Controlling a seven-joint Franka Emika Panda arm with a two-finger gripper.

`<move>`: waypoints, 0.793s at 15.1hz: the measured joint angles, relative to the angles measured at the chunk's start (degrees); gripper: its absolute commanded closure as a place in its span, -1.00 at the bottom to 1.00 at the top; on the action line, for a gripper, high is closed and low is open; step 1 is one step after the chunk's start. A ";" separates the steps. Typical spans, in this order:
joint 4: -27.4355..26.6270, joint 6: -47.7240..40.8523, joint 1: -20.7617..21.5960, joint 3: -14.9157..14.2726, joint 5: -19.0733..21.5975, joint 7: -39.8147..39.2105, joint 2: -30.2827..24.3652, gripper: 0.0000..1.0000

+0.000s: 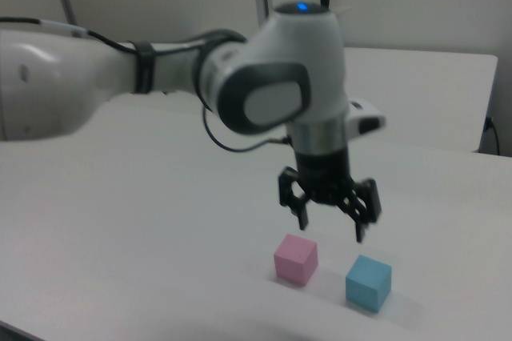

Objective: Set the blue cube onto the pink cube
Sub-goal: 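Move the open gripper over the light-blue cube and lower it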

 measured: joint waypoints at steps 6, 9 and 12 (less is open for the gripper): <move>0.06 8.90 -1.81 0.19 3.44 8.60 7.71 -1.00; 0.13 12.35 -1.81 0.42 3.55 12.85 9.92 -1.00; 0.19 13.13 -1.75 0.60 3.56 14.08 11.04 -1.00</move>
